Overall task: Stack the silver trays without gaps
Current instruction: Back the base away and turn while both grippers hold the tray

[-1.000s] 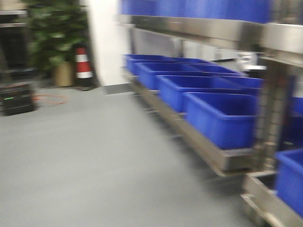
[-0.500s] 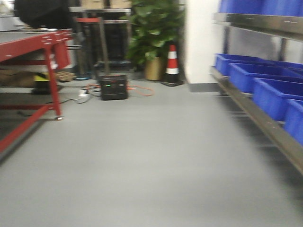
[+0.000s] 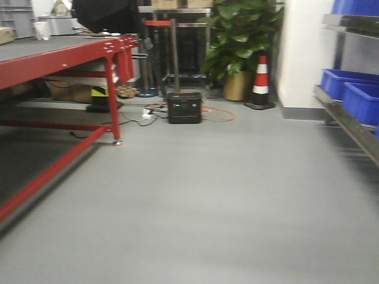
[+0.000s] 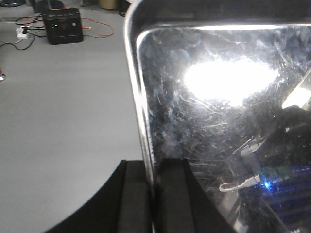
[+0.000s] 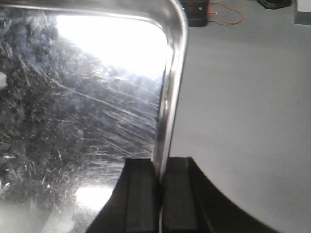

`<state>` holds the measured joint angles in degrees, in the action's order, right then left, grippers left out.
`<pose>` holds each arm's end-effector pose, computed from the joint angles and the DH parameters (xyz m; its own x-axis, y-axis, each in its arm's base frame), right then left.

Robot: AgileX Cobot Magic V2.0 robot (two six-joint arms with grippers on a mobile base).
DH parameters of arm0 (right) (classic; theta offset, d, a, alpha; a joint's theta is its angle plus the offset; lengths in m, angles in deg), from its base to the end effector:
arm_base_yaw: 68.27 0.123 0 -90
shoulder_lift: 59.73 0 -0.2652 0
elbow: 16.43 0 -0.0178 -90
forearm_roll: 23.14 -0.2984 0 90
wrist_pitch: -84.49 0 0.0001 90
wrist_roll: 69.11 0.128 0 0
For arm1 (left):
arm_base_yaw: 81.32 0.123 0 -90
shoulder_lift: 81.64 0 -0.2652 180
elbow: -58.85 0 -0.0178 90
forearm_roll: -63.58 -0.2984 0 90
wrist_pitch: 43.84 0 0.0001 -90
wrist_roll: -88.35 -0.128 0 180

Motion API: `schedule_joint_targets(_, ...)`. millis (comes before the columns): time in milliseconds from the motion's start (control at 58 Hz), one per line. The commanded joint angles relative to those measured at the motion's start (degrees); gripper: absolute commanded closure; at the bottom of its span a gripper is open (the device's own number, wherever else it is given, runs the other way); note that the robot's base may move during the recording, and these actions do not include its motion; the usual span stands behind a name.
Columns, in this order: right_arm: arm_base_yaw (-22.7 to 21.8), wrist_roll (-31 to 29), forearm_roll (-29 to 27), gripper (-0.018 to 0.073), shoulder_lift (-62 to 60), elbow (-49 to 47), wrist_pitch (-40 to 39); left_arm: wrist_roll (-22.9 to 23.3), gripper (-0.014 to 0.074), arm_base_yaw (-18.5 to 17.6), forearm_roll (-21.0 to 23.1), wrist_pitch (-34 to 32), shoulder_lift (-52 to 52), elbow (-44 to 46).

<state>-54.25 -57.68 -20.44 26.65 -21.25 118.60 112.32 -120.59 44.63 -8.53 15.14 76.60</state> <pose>0.3803 0.0915 0.3936 -0.4494 0.0524 -0.8918 -0.1492 0.9799 0.1328 0.3533 -0.2578 0.4117 -0.3680 0.1174 -0.9224 0.4392 0.8963 -0.0612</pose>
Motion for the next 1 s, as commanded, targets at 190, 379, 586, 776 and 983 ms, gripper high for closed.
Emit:
schedule_joint_targets(190, 0.4, -0.9, -1.3, 0.0646, -0.6, -0.6, -3.7, -0.8, 0.0617, -0.6, 1.7, -3.7, -0.4, 0.6)
schedule_joint_targets(379, 0.4, -0.9, -1.3, 0.0646, -0.6, -0.6, -3.7, -0.8, 0.0617, -0.6, 1.7, -3.7, -0.4, 0.6)
schedule_joint_targets(586, 0.4, -0.9, -1.3, 0.0646, -0.6, -0.6, -3.7, -0.8, 0.0617, -0.6, 1.7, -3.7, -0.4, 0.6)
schedule_joint_targets(776, 0.4, -0.9, -1.3, 0.0646, -0.6, -0.6, -3.7, -0.8, 0.0617, -0.6, 1.7, -3.7, -0.4, 0.6)
schedule_joint_targets(983, 0.4, -0.9, -1.3, 0.0646, -0.6, -0.6, -3.7, -0.8, 0.0617, -0.6, 1.7, -3.7, -0.4, 0.6)
